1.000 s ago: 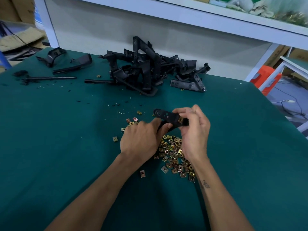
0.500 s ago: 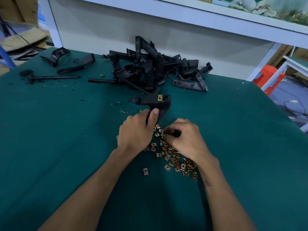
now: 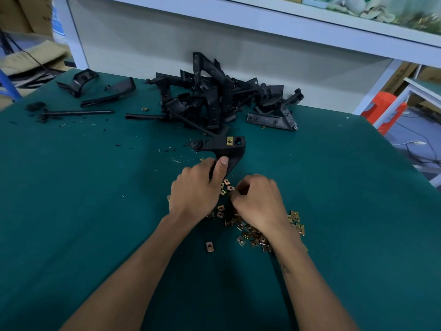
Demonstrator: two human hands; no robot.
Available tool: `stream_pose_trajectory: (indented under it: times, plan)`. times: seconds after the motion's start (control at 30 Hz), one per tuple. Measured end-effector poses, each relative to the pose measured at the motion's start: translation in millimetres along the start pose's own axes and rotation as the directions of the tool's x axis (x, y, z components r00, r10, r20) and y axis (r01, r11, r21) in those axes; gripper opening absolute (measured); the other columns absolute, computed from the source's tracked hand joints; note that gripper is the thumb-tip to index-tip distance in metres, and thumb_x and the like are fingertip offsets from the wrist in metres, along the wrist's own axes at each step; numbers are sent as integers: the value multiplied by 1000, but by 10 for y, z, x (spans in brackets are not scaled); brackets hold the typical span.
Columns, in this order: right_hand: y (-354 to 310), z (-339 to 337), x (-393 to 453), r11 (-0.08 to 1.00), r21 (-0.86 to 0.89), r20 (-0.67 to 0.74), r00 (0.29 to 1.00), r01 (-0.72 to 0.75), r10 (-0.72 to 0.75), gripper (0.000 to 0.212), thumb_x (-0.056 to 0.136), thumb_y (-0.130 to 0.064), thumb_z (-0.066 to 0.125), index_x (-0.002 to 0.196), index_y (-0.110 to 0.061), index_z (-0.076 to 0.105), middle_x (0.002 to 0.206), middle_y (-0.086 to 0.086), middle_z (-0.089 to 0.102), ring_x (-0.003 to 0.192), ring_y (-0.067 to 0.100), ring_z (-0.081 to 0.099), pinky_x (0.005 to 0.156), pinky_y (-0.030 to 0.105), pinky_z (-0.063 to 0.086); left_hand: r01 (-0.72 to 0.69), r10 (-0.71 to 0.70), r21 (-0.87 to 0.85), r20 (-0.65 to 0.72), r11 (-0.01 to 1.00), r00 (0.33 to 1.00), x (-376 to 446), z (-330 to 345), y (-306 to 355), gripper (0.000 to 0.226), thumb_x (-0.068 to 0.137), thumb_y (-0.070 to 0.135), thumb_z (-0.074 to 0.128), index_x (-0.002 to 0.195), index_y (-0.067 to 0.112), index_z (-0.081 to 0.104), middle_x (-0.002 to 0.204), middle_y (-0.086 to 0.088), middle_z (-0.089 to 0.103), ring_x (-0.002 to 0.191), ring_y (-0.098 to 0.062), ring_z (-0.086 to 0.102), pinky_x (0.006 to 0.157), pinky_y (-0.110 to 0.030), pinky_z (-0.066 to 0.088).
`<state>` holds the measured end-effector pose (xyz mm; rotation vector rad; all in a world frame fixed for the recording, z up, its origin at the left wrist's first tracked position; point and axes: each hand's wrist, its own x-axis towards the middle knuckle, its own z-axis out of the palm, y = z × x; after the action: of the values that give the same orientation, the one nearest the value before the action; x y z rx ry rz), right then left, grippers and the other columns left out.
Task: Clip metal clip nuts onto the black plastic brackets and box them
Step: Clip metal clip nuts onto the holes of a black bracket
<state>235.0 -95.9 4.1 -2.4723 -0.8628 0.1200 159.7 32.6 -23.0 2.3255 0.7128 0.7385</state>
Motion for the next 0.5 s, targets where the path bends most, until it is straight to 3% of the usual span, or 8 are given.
stream_pose_trajectory:
  times: [0.1,0.33,0.5]
  plan:
    - [16,-47,-2,993,107,5,999,-41,41,14,84,-20,65,77,-15,75,73,-2,72,73,20,67,70,41,58,5,-5,9,8,1000,1000,0,-1,1,57,100,70,20,67,27,34,65,4,52,68,-34,56,66,-48,52]
    - [-74,-27,-12,993,58,88,991,-105,99,9,77,-21,67,79,-13,70,72,2,69,77,23,64,85,45,54,-8,8,25,15,1000,1000,-3,6,22,58,99,72,17,70,26,40,67,5,54,70,-33,56,64,-45,49]
    - [-58,-30,-24,998,54,96,995,13,-18,7,84,-13,67,87,-19,68,83,-4,69,87,21,63,87,39,52,-8,7,15,21,1000,1000,-16,6,18,59,99,72,18,70,26,41,66,5,55,68,-31,57,65,-46,51]
